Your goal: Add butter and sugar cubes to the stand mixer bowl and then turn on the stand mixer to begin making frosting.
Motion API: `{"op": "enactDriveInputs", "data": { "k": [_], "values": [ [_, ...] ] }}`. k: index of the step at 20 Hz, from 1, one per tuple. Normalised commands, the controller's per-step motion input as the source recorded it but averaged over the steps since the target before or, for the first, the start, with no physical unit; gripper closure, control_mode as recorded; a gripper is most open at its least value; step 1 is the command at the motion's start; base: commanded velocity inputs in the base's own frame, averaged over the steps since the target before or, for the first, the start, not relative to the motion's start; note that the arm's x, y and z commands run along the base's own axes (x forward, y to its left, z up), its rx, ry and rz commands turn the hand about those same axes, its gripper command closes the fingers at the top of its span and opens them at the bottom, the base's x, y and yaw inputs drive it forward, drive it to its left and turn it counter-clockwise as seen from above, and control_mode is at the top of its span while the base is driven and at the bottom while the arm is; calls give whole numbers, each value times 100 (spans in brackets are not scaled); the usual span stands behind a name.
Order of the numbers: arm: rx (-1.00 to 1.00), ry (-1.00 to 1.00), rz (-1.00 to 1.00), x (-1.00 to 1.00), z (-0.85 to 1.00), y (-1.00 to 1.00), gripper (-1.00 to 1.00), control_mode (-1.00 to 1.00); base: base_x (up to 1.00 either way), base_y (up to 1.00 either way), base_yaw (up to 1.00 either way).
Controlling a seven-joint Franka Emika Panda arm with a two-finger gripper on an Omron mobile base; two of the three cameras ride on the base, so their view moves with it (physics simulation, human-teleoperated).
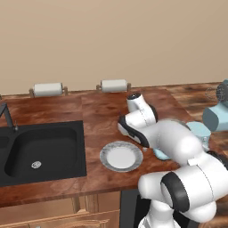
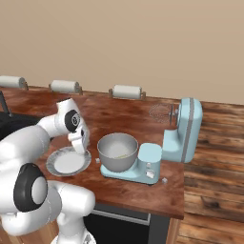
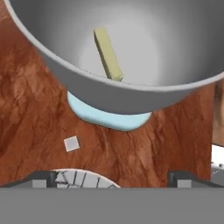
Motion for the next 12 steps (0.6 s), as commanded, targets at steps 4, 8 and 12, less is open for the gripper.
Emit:
{"op": "enactDriveInputs", "data": {
  "k": [4, 8, 12],
  "values": [
    [-1, -2, -3, 0, -25, 0, -100, -100, 0, 0, 0],
    [-2, -6, -6, 10, -22, 0, -100, -100, 0, 0, 0],
    [-3, -6, -8, 20, -20, 0, -100, -100, 0, 0, 0]
  ]
}}
